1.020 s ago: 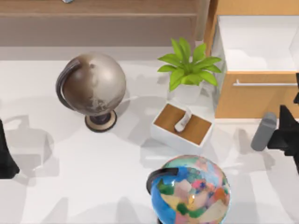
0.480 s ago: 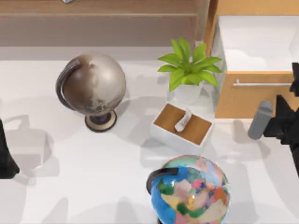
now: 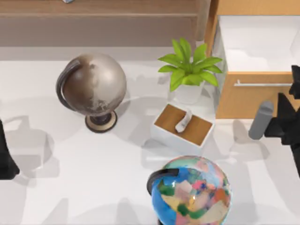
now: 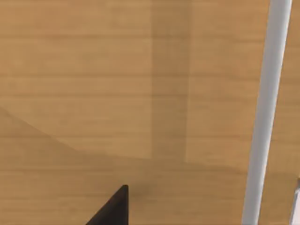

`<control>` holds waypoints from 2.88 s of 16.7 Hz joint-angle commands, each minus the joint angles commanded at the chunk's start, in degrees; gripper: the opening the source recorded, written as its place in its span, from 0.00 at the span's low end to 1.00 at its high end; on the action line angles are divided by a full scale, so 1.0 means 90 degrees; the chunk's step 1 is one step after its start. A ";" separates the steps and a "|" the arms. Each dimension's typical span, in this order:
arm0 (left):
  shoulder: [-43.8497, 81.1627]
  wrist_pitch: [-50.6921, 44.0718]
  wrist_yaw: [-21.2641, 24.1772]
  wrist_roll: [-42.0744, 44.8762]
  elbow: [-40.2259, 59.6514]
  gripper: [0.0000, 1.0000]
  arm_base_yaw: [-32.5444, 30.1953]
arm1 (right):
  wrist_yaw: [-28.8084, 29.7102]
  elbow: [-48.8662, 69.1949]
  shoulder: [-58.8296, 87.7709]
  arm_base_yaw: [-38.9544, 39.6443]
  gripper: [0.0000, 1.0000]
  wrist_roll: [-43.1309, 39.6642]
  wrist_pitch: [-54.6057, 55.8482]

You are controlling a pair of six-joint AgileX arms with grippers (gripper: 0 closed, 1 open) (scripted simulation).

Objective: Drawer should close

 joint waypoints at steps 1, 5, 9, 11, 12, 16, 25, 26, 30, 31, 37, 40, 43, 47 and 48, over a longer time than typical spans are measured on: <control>0.0000 0.0000 0.0000 0.0000 0.0000 1.00 0.0000 | 0.0000 0.0000 0.0000 0.0000 0.62 0.0000 0.0000; 0.0000 0.0000 0.0000 0.0000 0.0000 1.00 0.0000 | 0.0000 0.0000 0.0000 0.0000 0.32 0.0000 0.0000; 0.0000 0.0000 0.0000 0.0000 0.0000 1.00 0.0000 | 0.0000 0.0000 0.0000 0.0000 0.02 0.0000 0.0000; 0.0000 0.0000 0.0000 0.0000 0.0000 1.00 0.0000 | 0.0000 0.0000 0.0000 0.0000 0.00 0.0000 0.0000; 0.0000 0.0000 0.0000 0.0000 0.0000 1.00 0.0000 | 0.0000 0.0000 0.0000 0.0000 0.00 0.0000 0.0000; 0.0000 0.0000 0.0000 0.0000 0.0000 1.00 0.0000 | 0.0000 0.0000 0.0000 0.0000 0.00 0.0000 0.0000; 0.0000 0.0000 0.0000 0.0000 0.0000 1.00 0.0000 | -0.0234 0.0968 0.0294 -0.0293 0.00 0.0024 -0.0661; 0.0000 0.0000 0.0000 0.0000 0.0000 1.00 0.0000 | -0.0296 0.1164 0.0357 -0.0341 0.00 0.0024 -0.0799; 0.0000 0.0000 0.0000 0.0000 0.0000 1.00 0.0000 | -0.0437 0.1575 0.0502 -0.0438 0.00 0.0012 -0.1105; 0.0000 0.0000 0.0000 0.0000 0.0000 1.00 0.0000 | -0.0437 0.1575 0.0502 -0.0438 0.00 0.0012 -0.1105; 0.0000 0.0000 0.0000 0.0000 0.0000 1.00 0.0000 | -0.0509 0.1964 0.0651 -0.0478 0.00 0.0026 -0.1332; 0.0000 0.0000 0.0000 0.0000 0.0000 1.00 0.0000 | -0.0620 0.2618 0.0915 -0.0595 0.00 0.0013 -0.1721; 0.0000 0.0000 0.0000 0.0000 0.0000 1.00 0.0000 | -0.0698 0.3150 0.1126 -0.0706 0.00 0.0020 -0.2055; 0.0000 0.0000 0.0000 0.0000 0.0000 1.00 0.0000 | -0.0712 0.3236 0.1161 -0.0725 0.00 0.0020 -0.2114; 0.0000 0.0000 0.0000 0.0000 0.0000 1.00 0.0000 | -0.0700 0.3206 0.1139 -0.0683 0.00 0.0036 -0.2116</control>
